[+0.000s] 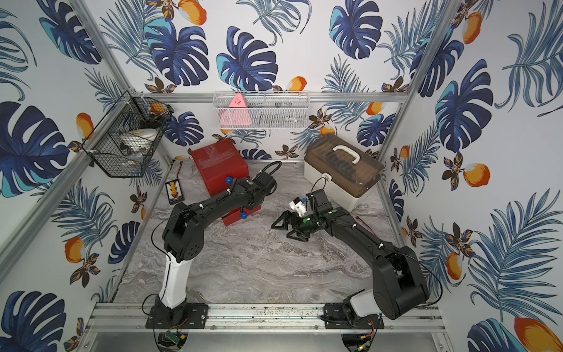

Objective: Place the fruit knives into the drawer by color
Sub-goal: Place the fruit knife in the drawer, then close the drawer in the storage box.

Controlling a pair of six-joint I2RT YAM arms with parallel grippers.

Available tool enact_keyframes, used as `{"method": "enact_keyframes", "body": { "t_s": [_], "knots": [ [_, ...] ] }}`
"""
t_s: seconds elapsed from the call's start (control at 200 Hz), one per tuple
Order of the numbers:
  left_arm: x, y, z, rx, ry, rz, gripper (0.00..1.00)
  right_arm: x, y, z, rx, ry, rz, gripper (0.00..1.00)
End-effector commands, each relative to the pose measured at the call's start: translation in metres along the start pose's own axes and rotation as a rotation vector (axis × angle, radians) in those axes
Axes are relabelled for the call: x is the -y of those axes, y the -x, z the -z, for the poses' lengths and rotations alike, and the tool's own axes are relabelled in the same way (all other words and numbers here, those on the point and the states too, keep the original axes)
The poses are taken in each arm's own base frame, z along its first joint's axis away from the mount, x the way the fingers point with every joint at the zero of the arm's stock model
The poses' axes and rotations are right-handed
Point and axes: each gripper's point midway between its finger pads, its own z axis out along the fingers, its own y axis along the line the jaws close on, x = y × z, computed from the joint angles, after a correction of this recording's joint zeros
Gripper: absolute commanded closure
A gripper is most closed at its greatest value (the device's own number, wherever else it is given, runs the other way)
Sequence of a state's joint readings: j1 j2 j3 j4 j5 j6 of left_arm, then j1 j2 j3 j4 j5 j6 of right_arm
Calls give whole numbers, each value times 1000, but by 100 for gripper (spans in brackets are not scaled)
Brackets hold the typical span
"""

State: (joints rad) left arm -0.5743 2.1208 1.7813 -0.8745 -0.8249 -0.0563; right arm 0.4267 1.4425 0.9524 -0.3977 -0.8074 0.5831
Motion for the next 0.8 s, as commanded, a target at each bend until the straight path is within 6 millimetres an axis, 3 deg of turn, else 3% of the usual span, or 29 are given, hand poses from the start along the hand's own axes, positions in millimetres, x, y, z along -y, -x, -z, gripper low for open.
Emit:
{"method": "enact_keyframes", "body": {
  "t_s": [0.0, 0.07, 0.25, 0.305, 0.355, 0.435, 0.53, 0.625, 0.74, 0.795],
  "knots": [
    [-8, -1, 10, 12, -10, 45, 29, -4, 6, 2, 7, 16, 8, 0],
    [-9, -4, 17, 12, -34, 70, 21, -4, 10, 0, 9, 21, 0, 0],
    [-13, -2, 48, 33, -107, 133, 19, 0, 20, -3, 36, 41, -53, 0],
    [-16, 4, 63, 64, -137, 162, 19, 0, 23, -6, 41, 55, -75, 7],
    [-20, 11, 76, 84, -178, 204, 18, 0, 27, -8, 47, 69, -99, 21],
    [-31, 26, 95, 121, -228, 275, 15, 4, 35, -15, 52, 77, -153, 60],
    [-52, 47, 107, 154, -235, 339, 11, 9, 44, -25, 50, 97, -223, 78],
    [-73, 66, 102, 157, -237, 415, 11, 10, 57, -36, 59, 139, -296, 100],
    [-112, 73, 73, 126, -260, 595, 17, 11, 76, -51, 74, 190, -383, 100],
    [-128, 68, 55, 99, -288, 699, 27, 12, 84, -58, 78, 202, -411, 100]
  ]
}}
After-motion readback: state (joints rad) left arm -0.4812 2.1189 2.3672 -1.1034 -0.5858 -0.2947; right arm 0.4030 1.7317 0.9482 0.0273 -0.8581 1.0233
